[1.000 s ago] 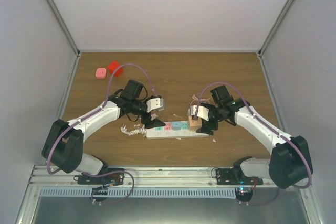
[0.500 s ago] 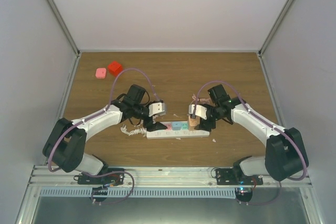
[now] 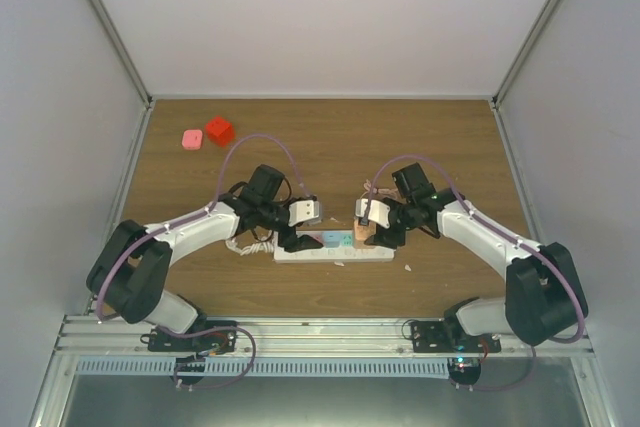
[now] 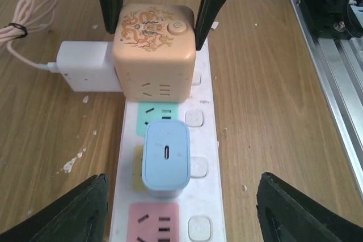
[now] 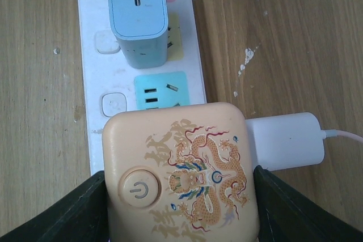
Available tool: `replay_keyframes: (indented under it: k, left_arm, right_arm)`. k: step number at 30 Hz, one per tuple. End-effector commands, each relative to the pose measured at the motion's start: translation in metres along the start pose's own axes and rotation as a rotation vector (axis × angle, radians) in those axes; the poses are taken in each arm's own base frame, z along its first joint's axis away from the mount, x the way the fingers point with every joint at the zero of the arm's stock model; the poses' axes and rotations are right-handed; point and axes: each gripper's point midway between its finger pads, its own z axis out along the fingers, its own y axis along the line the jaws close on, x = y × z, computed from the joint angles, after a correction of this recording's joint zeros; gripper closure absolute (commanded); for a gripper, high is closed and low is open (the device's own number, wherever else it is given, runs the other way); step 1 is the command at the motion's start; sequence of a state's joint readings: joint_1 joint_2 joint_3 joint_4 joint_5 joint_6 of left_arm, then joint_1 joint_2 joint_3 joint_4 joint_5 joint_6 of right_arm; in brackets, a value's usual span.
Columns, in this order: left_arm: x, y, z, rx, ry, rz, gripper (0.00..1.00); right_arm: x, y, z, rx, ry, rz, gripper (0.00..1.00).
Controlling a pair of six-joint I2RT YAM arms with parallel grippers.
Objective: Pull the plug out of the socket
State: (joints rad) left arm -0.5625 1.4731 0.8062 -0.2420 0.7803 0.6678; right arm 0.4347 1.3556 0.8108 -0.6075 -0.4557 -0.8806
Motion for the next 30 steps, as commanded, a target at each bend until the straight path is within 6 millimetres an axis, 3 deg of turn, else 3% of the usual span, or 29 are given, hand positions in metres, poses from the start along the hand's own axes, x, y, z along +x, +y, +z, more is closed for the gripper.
replay_keyframes:
  k: [1, 13, 21, 30]
  left_arm:
    - [-0.001, 0.0, 0.013, -0.003, -0.005, 0.034, 0.3]
    - [0.013, 0.004, 0.041, -0.069, 0.093, 0.063, 0.39]
    - [0.026, 0.0, 0.047, -0.082, 0.166, 0.064, 0.59]
    - [-0.003, -0.005, 0.046, -0.031, 0.078, 0.026, 0.77]
  right_arm:
    - [0.003, 0.023, 0.018, -0.071, 0.0, 0.029, 0.48]
    - [0.008, 0.034, 0.028, -0.082, 0.018, 0.019, 0.5]
    - [0.016, 0.037, 0.03, -0.085, 0.043, 0.01, 0.52]
    - [0.022, 0.039, 0.031, -0.087, 0.062, -0.002, 0.55]
